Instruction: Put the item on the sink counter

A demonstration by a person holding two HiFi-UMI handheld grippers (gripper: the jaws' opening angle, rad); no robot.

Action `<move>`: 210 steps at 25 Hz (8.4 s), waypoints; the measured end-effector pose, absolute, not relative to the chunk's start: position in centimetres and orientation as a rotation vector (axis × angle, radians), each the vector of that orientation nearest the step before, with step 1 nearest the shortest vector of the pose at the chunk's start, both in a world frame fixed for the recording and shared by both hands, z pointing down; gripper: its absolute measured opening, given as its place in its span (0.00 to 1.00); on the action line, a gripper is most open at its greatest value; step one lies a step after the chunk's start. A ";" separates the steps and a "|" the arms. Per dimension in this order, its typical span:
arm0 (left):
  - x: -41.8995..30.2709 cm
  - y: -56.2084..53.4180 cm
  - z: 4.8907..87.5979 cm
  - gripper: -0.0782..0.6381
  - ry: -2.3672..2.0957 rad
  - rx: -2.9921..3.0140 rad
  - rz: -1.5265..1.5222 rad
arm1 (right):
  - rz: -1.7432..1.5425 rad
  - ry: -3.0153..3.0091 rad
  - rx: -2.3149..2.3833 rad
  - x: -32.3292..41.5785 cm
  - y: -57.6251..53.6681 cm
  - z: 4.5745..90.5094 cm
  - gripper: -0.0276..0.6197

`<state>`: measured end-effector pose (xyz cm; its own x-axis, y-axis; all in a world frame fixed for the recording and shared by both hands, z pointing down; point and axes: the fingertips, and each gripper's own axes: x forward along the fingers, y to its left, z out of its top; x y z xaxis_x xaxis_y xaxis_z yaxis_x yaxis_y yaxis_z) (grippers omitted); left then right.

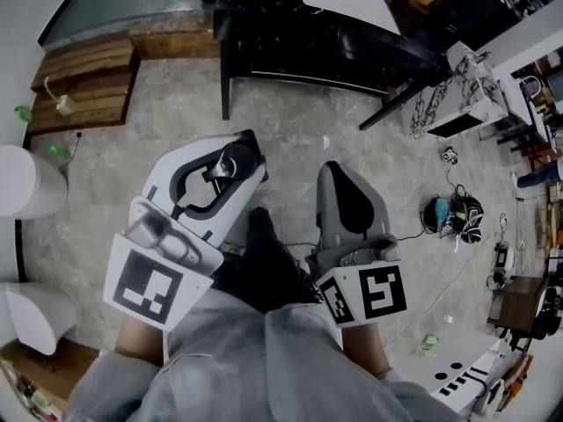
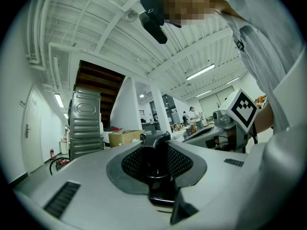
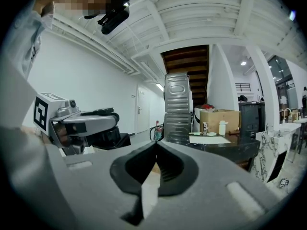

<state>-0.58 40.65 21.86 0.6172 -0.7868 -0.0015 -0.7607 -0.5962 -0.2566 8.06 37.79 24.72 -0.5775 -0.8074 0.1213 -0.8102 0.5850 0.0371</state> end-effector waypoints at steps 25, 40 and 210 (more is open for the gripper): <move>0.5 23.0 21.6 0.24 1.427 -2.573 -0.179 | 0.055 -2.773 1.215 8.6 18.8 24.9 0.04; 1.2 11.8 20.5 0.24 1.522 -2.498 -0.182 | 0.033 -2.833 1.106 8.8 6.7 24.1 0.04; -7.6 -31.7 37.6 0.36 1.442 -2.851 -0.327 | 0.179 -2.662 1.185 3.3 -31.5 28.4 0.04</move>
<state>-7.64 -31.72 37.59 0.5767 -0.7890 0.2121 -0.8032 -0.5949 -0.0292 3.27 -31.48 28.37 -0.6501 -0.7175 0.2502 -0.7445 0.6673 -0.0209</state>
